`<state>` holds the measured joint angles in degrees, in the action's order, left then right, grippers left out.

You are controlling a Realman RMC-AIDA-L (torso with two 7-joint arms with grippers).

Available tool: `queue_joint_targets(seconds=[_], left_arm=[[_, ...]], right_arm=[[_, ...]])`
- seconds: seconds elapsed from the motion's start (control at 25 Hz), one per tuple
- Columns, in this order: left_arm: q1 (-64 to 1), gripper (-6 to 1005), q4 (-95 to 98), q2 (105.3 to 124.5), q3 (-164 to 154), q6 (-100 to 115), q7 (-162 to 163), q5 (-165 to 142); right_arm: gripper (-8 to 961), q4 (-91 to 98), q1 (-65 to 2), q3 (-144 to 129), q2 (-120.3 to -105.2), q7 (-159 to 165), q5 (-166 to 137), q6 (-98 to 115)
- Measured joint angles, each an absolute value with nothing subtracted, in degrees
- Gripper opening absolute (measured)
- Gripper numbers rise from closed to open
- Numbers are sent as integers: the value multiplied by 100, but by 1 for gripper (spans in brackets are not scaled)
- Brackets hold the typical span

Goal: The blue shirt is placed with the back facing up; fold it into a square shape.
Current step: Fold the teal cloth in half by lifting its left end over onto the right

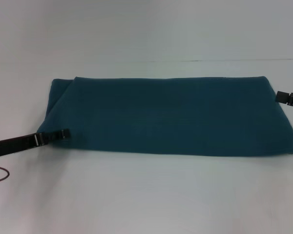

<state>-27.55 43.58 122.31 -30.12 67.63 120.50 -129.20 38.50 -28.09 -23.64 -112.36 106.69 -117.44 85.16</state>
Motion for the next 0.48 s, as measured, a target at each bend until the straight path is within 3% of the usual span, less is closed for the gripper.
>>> queue_joint_targets(seconds=[0.48], left_arm=[[-2778, 888, 4387, 12214, -3008, 6692, 12038, -12920]], right_arm=[[906, 3849, -2793, -2364, -11273, 10605, -11767, 8509]])
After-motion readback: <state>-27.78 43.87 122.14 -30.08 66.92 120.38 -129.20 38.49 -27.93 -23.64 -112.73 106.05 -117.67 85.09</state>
